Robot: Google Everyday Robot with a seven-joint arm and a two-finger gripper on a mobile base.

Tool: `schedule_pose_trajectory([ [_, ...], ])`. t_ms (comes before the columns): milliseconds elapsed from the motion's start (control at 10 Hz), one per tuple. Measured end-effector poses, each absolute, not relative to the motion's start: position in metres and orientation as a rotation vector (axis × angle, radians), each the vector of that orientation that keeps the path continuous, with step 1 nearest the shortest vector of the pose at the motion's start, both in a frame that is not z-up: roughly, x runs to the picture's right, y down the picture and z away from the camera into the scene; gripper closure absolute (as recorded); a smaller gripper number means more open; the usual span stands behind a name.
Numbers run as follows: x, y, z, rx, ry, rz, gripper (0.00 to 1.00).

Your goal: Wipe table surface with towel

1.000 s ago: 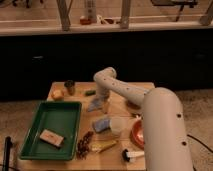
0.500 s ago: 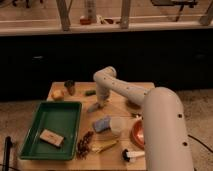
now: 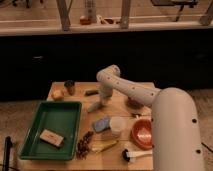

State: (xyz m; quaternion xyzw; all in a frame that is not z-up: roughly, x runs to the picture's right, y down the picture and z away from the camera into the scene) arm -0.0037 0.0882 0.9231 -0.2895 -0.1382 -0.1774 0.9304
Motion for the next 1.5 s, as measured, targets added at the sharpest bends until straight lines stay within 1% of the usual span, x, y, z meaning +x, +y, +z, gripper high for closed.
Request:
schedule_pose_trajectory([
  [300, 0.005, 0.083, 0.923, -0.581, -0.275, -0.343, 1.0],
  [1000, 0.006, 0.072, 0.942, -0.603, -0.253, -0.33, 1.0],
  [1300, -0.018, 0.08, 0.946, -0.625, -0.267, -0.395, 1.0],
  [1500, -0.032, 0.1, 0.938, -0.654, -0.28, -0.478, 1.0],
])
